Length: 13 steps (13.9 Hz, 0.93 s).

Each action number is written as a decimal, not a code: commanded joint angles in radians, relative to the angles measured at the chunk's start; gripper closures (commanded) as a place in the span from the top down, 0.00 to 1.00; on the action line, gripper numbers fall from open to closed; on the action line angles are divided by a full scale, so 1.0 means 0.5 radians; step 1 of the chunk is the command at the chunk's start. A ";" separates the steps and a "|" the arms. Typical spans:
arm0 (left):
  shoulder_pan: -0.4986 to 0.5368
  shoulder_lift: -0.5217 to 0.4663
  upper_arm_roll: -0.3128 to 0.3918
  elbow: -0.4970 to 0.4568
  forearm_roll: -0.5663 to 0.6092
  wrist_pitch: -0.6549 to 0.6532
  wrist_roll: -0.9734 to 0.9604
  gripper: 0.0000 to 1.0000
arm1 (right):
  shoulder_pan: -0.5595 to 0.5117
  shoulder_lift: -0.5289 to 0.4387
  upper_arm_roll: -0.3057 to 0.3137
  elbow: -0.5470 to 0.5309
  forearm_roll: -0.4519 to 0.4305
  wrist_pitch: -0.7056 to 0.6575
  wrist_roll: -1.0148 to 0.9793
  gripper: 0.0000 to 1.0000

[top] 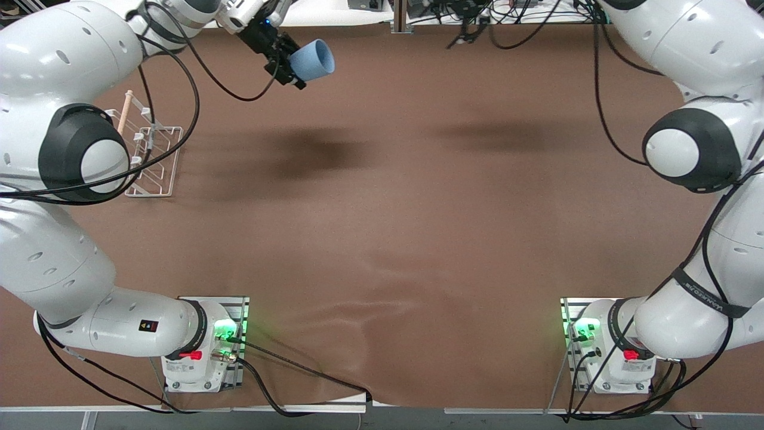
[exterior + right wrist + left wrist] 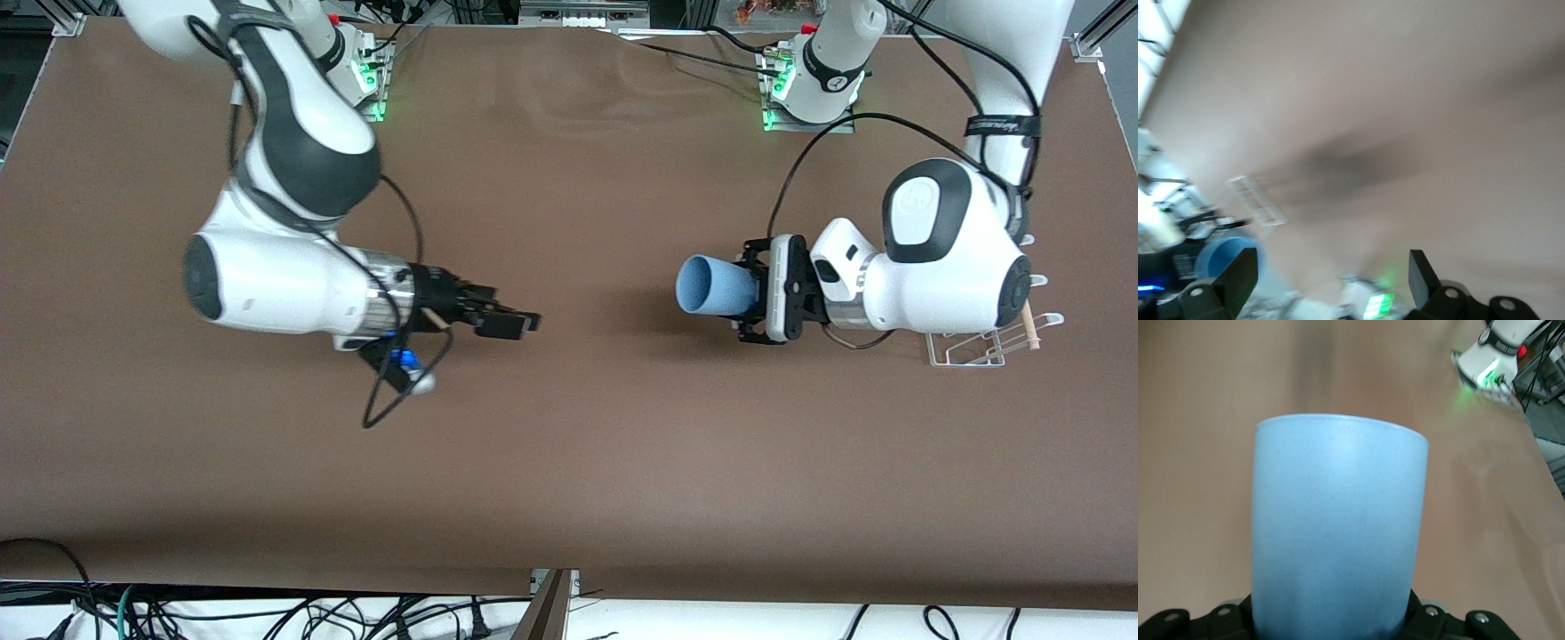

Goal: Transfer cup to left arm and place on rack
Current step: 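Open the right gripper and withdraw it while the left gripper carries the cup, then lower the cup onto the wire rack with the left gripper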

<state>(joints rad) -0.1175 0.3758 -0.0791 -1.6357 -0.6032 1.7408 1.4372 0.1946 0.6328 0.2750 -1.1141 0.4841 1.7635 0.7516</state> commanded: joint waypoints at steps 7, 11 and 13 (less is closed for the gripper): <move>0.008 -0.055 -0.017 0.400 1.475 -0.907 -0.708 0.00 | -0.223 -0.474 -0.326 -0.352 -0.793 -0.346 -1.210 1.00; 0.008 -0.052 -0.014 0.403 2.119 -1.113 -0.751 0.00 | -0.239 -0.630 -0.347 -0.450 -1.198 -0.349 -1.362 1.00; 0.002 -0.052 -0.026 0.378 2.545 -1.195 -0.773 0.00 | -0.266 -0.707 -0.347 -0.478 -1.204 -0.376 -1.377 1.00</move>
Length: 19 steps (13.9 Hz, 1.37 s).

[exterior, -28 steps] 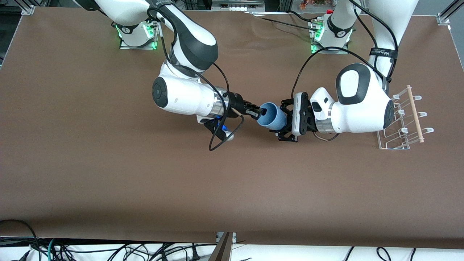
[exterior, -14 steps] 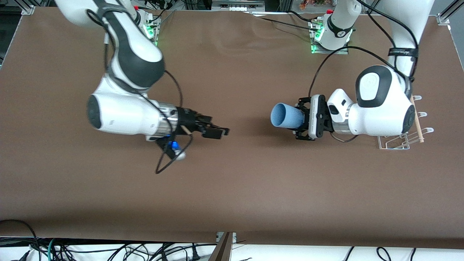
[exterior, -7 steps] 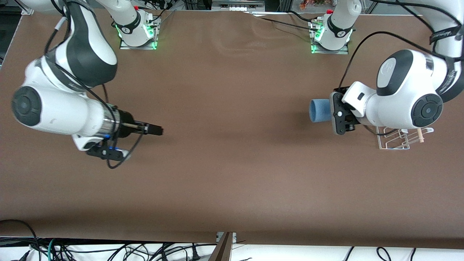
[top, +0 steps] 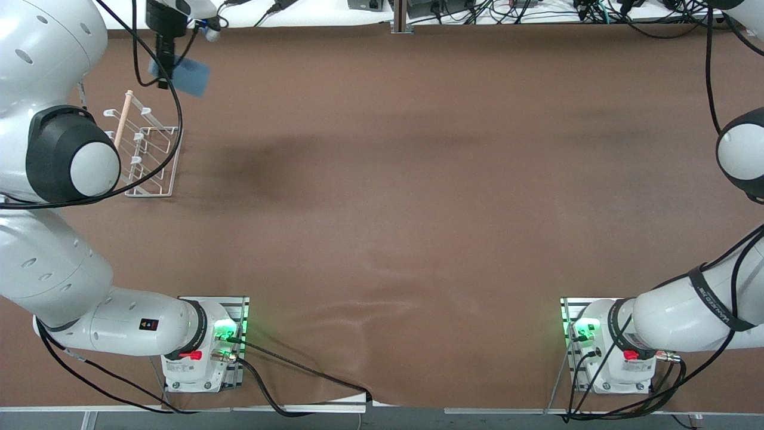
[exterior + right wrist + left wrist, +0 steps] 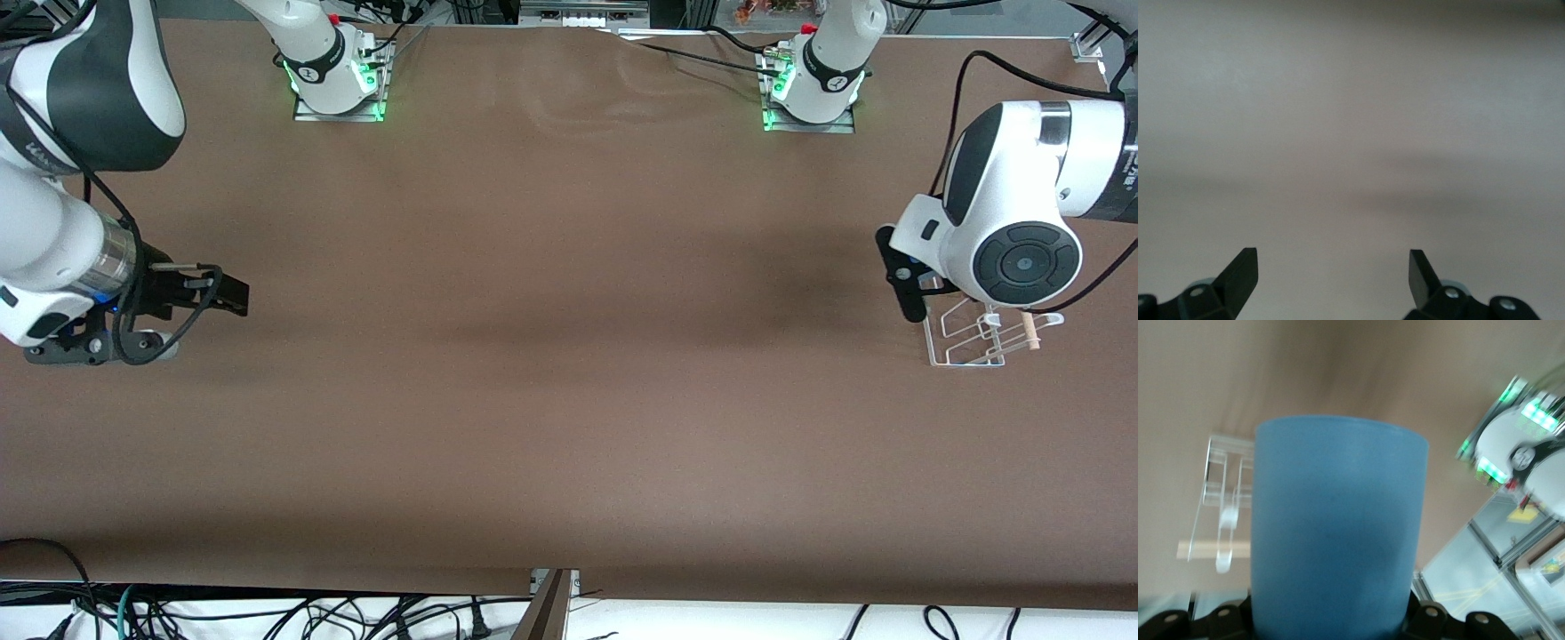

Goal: Transfer cup to left arm and place on rack
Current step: 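Lower the cup onto the wire rack with the left gripper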

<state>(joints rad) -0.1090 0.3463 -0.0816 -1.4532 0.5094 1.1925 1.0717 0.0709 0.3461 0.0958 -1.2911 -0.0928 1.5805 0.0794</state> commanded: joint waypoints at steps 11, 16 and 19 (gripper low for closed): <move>-0.092 -0.094 -0.048 -1.083 1.143 0.081 -1.035 0.00 | -0.212 -0.459 -0.014 -0.421 0.050 -0.004 0.019 1.00; 0.006 -0.195 -0.073 -1.514 1.414 0.446 -1.453 0.00 | -0.197 -0.435 0.029 -0.370 0.094 -0.013 0.145 1.00; 0.061 -0.177 -0.070 -1.548 1.466 0.517 -1.456 0.00 | -0.191 -0.410 0.029 -0.339 0.100 -0.016 0.142 1.00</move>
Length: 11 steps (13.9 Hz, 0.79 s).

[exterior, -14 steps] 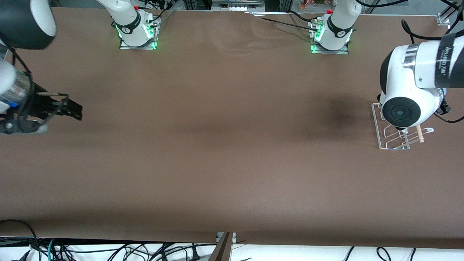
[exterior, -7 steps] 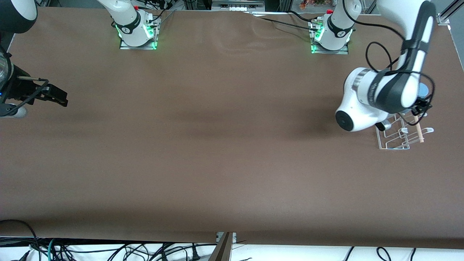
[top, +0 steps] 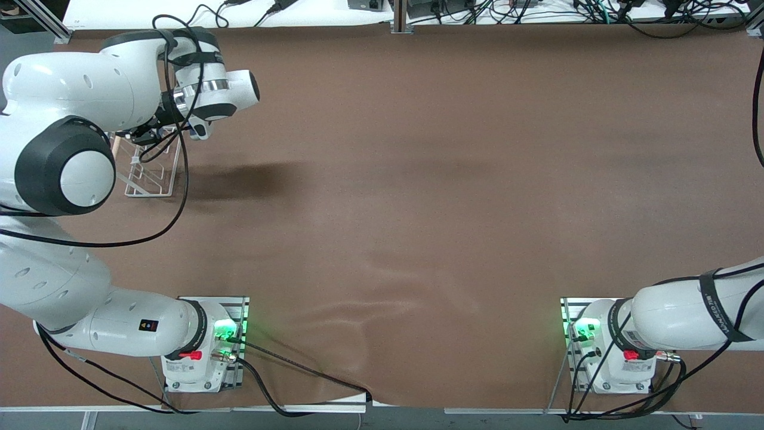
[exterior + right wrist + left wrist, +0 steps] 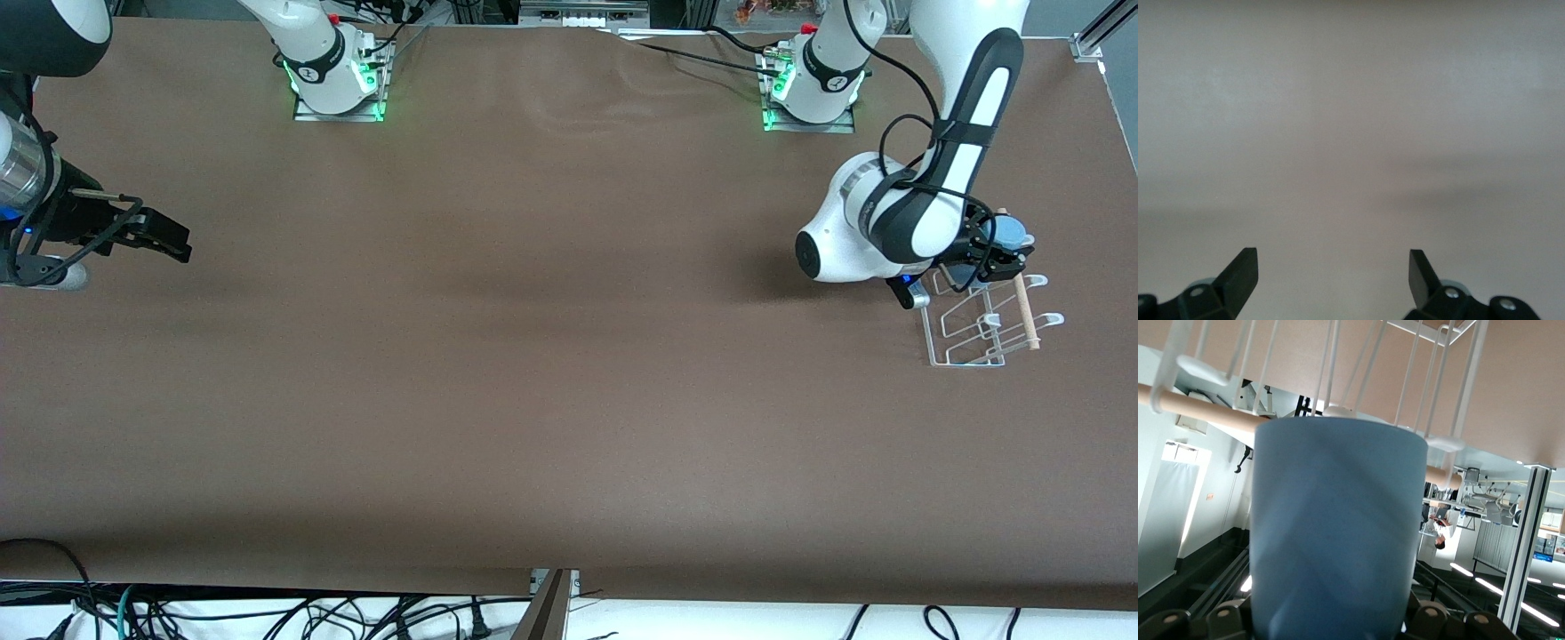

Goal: Transfer cup to left arm and place on rack
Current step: 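Lower the cup onto the wire rack with the left gripper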

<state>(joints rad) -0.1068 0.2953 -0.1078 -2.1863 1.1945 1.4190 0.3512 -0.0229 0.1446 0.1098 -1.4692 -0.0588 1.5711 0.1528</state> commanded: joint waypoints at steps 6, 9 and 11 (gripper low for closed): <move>0.183 -0.032 -0.021 -0.085 0.209 0.227 -0.015 0.00 | -0.003 0.005 0.001 0.030 0.029 0.006 -0.002 1.00; 0.186 -0.005 -0.021 -0.085 0.213 0.276 -0.015 0.00 | -0.009 0.005 -0.002 0.030 0.029 0.006 -0.005 1.00; 0.183 0.011 -0.021 -0.082 0.213 0.276 -0.015 0.59 | -0.009 0.008 -0.002 0.030 0.032 0.006 -0.005 1.00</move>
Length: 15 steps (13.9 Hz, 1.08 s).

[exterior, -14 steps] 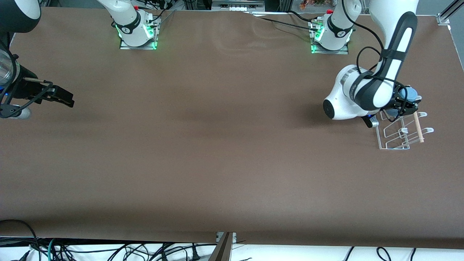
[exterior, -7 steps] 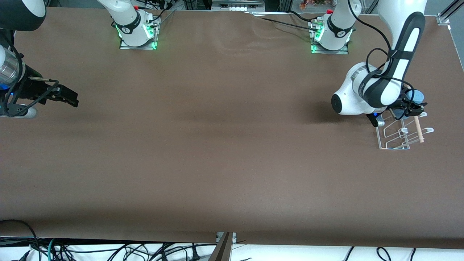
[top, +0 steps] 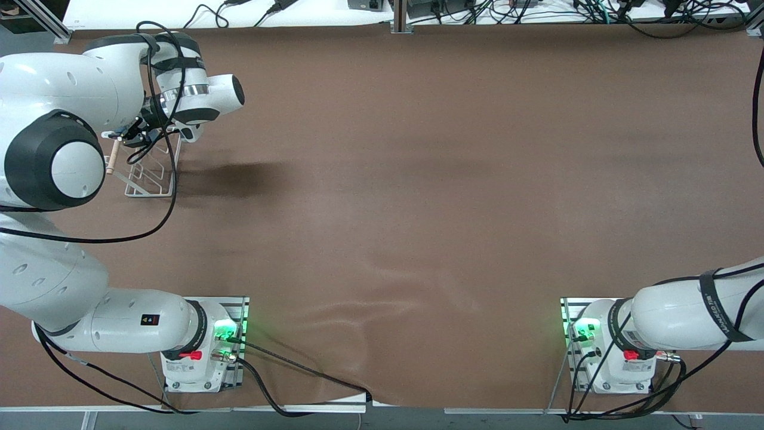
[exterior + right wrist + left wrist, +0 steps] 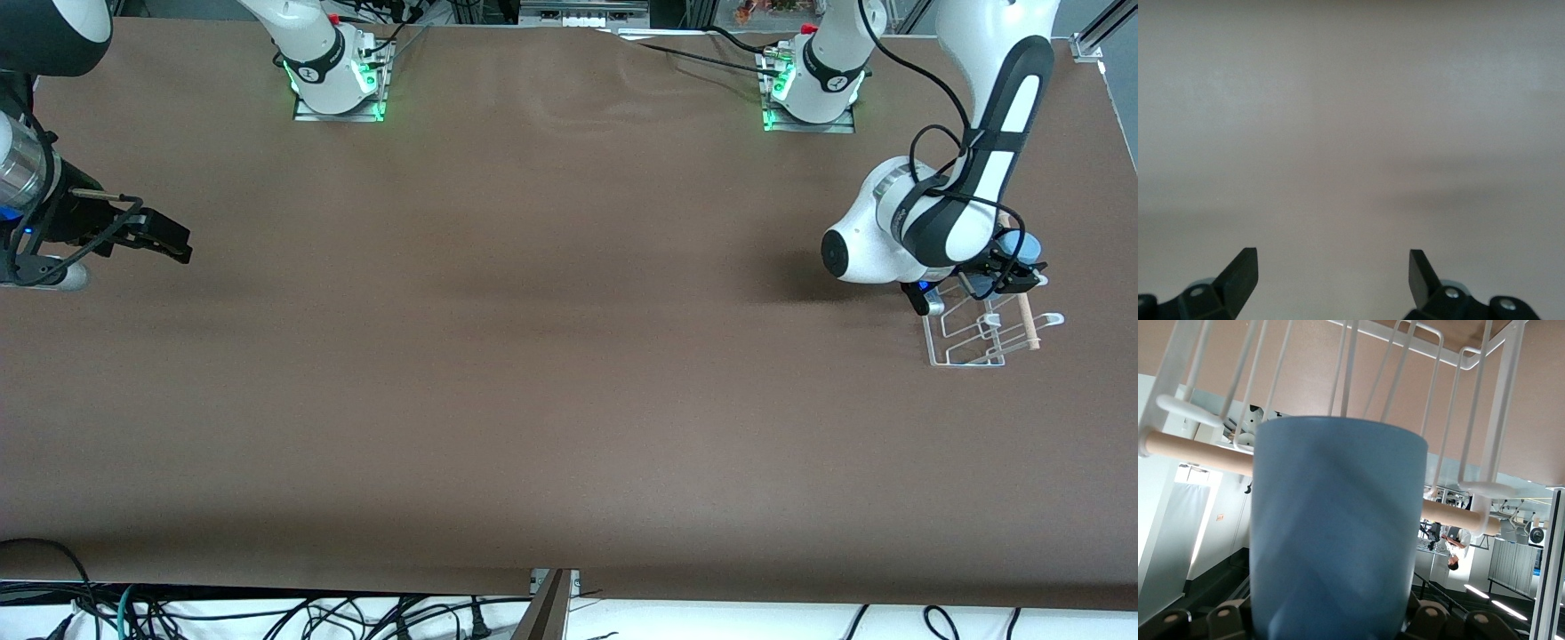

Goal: Transfer cup to left arm and place on rack
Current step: 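Lower the cup onto the wire rack with the left gripper, then open the left gripper and lift it away from the rack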

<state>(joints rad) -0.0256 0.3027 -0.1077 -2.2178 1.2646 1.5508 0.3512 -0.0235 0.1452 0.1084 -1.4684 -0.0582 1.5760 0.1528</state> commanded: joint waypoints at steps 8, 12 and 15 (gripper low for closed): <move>0.024 -0.084 -0.024 0.198 -0.248 0.000 0.019 1.00 | -0.005 0.010 0.001 0.028 0.024 -0.004 -0.005 1.00; 0.030 -0.139 -0.009 0.602 -0.987 -0.174 -0.012 1.00 | -0.005 0.010 0.001 0.028 0.024 -0.001 -0.005 1.00; 0.030 -0.145 -0.009 0.937 -1.540 -0.297 -0.116 1.00 | -0.005 0.010 0.001 0.028 0.024 -0.001 -0.005 1.00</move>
<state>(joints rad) -0.0224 0.2212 -0.1064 -1.8580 0.6272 1.4386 0.3299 -0.0235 0.1475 0.1083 -1.4684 -0.0582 1.5776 0.1528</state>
